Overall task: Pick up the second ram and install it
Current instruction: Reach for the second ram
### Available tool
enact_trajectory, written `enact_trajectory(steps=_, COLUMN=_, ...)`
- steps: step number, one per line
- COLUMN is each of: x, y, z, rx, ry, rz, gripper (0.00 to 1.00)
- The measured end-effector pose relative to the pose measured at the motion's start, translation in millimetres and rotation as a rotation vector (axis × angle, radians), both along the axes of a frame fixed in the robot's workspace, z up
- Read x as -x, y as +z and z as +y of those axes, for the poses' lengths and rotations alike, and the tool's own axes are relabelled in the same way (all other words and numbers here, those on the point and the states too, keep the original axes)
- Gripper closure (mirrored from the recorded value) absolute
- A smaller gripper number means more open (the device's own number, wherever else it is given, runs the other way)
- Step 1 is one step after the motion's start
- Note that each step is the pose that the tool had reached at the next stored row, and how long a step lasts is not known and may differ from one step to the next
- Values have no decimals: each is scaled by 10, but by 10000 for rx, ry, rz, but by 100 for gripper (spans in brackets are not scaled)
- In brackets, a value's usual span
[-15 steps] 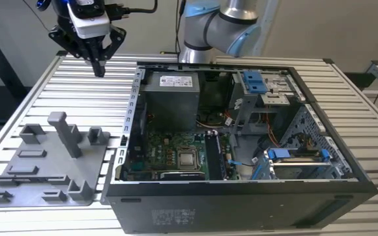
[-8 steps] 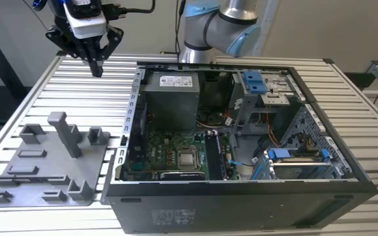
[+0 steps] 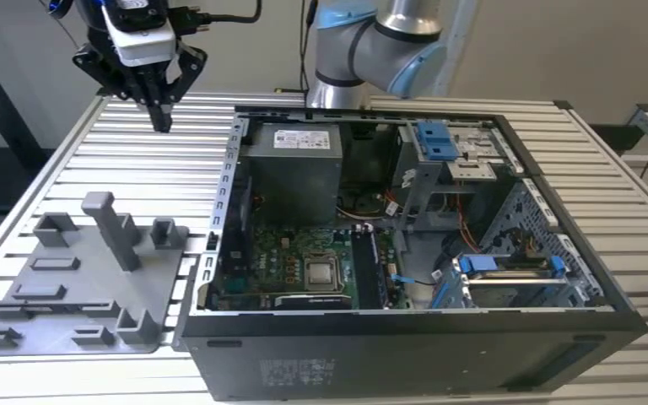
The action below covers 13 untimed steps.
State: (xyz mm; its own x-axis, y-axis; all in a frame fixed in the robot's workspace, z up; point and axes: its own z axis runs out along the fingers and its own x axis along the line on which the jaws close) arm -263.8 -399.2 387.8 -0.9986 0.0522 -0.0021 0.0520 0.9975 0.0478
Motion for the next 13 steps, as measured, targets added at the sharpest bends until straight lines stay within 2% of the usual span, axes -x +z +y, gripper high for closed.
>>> enact_trajectory(steps=13, x=95, y=-4, z=0, rx=0, ry=7, rz=9, gripper=89)
